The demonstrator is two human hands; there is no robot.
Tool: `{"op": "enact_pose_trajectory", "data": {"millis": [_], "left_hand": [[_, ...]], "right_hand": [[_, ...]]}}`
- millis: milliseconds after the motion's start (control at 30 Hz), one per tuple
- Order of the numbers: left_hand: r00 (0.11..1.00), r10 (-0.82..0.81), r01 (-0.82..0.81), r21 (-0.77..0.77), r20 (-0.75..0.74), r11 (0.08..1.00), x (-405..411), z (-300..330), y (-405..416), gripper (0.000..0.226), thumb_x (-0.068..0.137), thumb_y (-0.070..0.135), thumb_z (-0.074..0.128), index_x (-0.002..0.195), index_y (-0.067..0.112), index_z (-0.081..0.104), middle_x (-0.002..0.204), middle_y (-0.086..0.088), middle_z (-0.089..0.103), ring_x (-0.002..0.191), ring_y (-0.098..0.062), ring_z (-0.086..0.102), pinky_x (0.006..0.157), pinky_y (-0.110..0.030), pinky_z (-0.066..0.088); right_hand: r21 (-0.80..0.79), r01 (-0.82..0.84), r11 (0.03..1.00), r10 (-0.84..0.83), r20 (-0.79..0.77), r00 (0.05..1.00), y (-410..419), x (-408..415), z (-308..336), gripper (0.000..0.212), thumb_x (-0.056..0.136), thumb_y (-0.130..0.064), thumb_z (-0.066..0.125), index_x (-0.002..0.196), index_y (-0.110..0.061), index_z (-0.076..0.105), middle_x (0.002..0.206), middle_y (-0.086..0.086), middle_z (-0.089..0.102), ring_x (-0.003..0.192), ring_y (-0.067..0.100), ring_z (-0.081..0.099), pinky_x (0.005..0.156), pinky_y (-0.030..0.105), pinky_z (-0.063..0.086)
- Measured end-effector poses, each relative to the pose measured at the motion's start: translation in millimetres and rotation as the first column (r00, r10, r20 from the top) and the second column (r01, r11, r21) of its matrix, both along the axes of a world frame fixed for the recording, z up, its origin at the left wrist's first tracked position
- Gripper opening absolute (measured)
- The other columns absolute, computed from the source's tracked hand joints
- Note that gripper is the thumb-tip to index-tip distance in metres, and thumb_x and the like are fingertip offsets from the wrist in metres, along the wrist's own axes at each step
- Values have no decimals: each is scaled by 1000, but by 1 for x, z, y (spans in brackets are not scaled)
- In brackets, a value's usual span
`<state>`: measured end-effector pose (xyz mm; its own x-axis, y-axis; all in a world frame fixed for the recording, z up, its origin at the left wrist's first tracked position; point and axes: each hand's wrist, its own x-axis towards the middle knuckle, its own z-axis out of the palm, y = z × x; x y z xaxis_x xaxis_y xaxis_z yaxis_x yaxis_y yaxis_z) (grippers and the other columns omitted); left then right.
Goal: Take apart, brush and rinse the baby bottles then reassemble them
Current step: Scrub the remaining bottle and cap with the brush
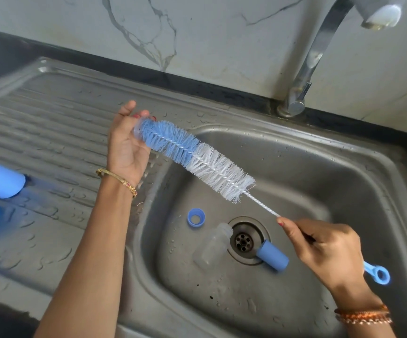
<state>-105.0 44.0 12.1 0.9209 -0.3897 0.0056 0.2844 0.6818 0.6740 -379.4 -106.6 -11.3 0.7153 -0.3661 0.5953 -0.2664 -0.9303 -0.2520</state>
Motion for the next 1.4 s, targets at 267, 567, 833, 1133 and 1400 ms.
{"op": "enact_pose_trajectory", "data": {"millis": [267, 567, 833, 1133, 1400], "left_hand": [[992, -45, 29, 136, 115, 990, -14, -2, -9, 25, 85, -4, 33, 85, 17, 47, 50, 9, 54, 54, -5, 53, 63, -20, 48], [975, 13, -57, -195, -223, 979, -9, -7, -16, 21, 96, 11, 38, 80, 17, 50, 58, 6, 59, 55, -11, 60, 58, -18, 51], [950, 216, -242, -95, -228, 966, 8, -18, -13, 20, 97, 16, 42, 79, 17, 48, 64, 6, 55, 56, -10, 58, 66, -27, 48], [973, 229, -230, 18, 12, 973, -10, -12, -25, 25, 99, 4, 32, 78, 16, 40, 65, 5, 50, 58, -6, 53, 70, -22, 48], [998, 21, -28, -125, -52, 992, -8, -13, -18, 25, 99, 17, 34, 77, 17, 46, 60, 9, 56, 61, -7, 58, 66, -22, 50]], "right_hand": [[878, 339, 339, 124, -399, 909, 9, 11, 8, 62, 89, -35, 58, 33, -12, 40, 34, -3, 26, 30, 9, 16, 35, 17, 14], [931, 247, 268, 134, -290, 948, 23, 19, 8, 32, 84, -22, 64, 53, -14, 63, 37, -7, 38, 33, 6, 28, 35, 13, 21], [294, 425, 856, -341, -296, 892, 6, 4, 1, 14, 77, -33, 73, 82, -20, 72, 73, 2, 69, 74, 31, 65, 57, 27, 35], [749, 403, 527, -198, -352, 915, -11, -5, 10, 46, 80, -53, 62, 50, -18, 58, 49, 1, 47, 52, 23, 44, 51, 23, 34], [946, 295, -132, 99, -284, 954, -17, -9, 20, 49, 55, -60, 63, 53, -14, 47, 41, -6, 23, 31, 3, 14, 34, 6, 12]]}}
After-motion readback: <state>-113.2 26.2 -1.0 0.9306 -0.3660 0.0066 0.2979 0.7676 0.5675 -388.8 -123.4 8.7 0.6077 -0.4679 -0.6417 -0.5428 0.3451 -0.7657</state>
